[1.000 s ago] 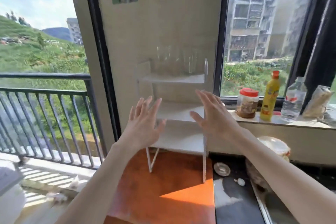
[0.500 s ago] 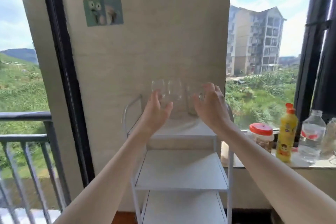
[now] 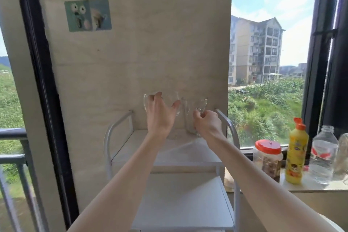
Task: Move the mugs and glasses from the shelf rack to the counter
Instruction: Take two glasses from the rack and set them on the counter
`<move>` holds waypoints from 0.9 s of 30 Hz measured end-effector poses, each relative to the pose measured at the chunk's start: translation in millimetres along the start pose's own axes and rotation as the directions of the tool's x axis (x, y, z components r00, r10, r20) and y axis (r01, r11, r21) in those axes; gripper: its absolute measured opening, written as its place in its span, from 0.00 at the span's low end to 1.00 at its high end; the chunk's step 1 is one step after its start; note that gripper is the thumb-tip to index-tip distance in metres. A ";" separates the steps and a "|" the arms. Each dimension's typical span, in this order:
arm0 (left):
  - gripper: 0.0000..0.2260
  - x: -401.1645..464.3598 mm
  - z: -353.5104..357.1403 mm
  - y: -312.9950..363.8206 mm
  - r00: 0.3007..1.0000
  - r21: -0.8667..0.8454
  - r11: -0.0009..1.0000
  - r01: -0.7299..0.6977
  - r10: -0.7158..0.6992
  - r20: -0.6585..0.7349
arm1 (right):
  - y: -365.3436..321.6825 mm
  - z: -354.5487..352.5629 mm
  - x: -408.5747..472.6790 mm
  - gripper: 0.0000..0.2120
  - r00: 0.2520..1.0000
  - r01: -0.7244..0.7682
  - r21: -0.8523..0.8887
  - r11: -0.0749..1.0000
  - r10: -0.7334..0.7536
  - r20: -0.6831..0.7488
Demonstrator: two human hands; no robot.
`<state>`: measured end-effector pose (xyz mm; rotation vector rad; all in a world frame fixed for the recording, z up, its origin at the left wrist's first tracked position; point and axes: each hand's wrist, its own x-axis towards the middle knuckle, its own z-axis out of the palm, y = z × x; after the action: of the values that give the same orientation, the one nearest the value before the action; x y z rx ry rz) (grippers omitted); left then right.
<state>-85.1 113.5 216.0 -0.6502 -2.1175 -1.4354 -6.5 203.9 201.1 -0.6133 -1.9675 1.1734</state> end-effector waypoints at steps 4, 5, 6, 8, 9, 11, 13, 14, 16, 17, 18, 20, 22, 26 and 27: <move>0.29 0.8 6.3 8.9 0.999 0.090 0.996 0.017 -0.014 -0.034 | 2.4 2.9 0.1 0.17 0.999 -0.023 0.090 0.996 0.021 0.028; 0.29 1.6 7.3 11.2 0.999 0.102 0.994 0.026 -0.022 -0.041 | 3.4 2.8 1.0 0.18 0.999 -0.022 0.099 0.995 0.019 0.029; 0.29 2.7 7.9 13.2 0.998 0.107 0.994 0.036 -0.031 -0.048 | 4.3 2.5 2.0 0.18 0.999 -0.018 0.104 0.994 0.015 0.029; 0.28 3.7 8.0 15.5 0.997 0.104 0.993 0.053 -0.046 -0.066 | 5.1 2.1 3.9 0.18 1.000 -0.015 0.111 0.994 0.013 0.020; 0.28 3.1 7.9 15.7 0.996 0.101 0.993 0.055 -0.047 -0.076 | 4.8 1.4 4.2 0.18 1.000 -0.022 0.120 0.993 0.020 0.019; 0.29 -0.3 7.0 14.2 0.996 0.083 0.996 0.031 -0.024 -0.083 | 4.0 0.3 3.5 0.17 0.999 -0.042 0.159 0.986 0.038 0.029; 0.29 -5.3 5.2 12.1 0.997 0.025 1.000 -0.009 0.011 -0.076 | 2.6 -0.8 1.5 0.17 0.997 -0.067 0.211 0.975 0.056 0.056; 0.29 -8.2 3.6 11.3 0.997 -0.012 1.000 -0.022 0.021 -0.075 | 2.5 -0.7 0.3 0.18 0.996 -0.079 0.234 0.969 0.065 0.068; 0.29 -14.3 -0.2 10.1 0.996 -0.100 0.994 -0.035 0.027 -0.083 | 2.0 0.4 -3.1 0.19 0.995 -0.088 0.271 0.958 0.071 0.072; 0.29 -17.3 -2.7 10.1 0.996 -0.143 0.989 -0.040 0.027 -0.088 | 1.1 1.1 -5.5 0.19 0.996 -0.081 0.277 0.957 0.066 0.061; 0.29 -19.4 -5.7 11.1 0.995 -0.180 0.983 -0.044 0.027 -0.096 | -0.3 1.8 -8.7 0.20 0.997 -0.065 0.269 0.961 0.055 0.045; 0.29 -22.4 -16.8 16.2 0.991 -0.248 0.968 -0.044 0.010 -0.136 | -2.7 1.8 -17.4 0.20 1.000 -0.026 0.249 0.968 0.021 0.022; 0.28 -24.9 -33.9 25.2 0.986 -0.366 0.930 -0.017 -0.045 -0.159 | -4.9 -0.4 -27.9 0.20 1.000 0.006 0.264 0.964 -0.009 0.009; 0.18 -47.2 -70.9 39.2 0.994 -0.619 0.785 -0.005 -0.062 -0.087 | -17.9 -15.9 -54.8 0.20 0.996 0.086 0.316 0.945 -0.087 -0.012; 0.15 -56.3 -79.1 40.8 0.996 -0.656 0.755 0.009 -0.066 -0.063 | -23.8 -22.6 -63.1 0.20 0.994 0.104 0.336 0.936 -0.105 -0.016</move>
<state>-5.8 46.8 234.1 -0.7748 -1.5272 -2.2134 49.0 159.7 206.3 -0.3244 -1.7216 1.4016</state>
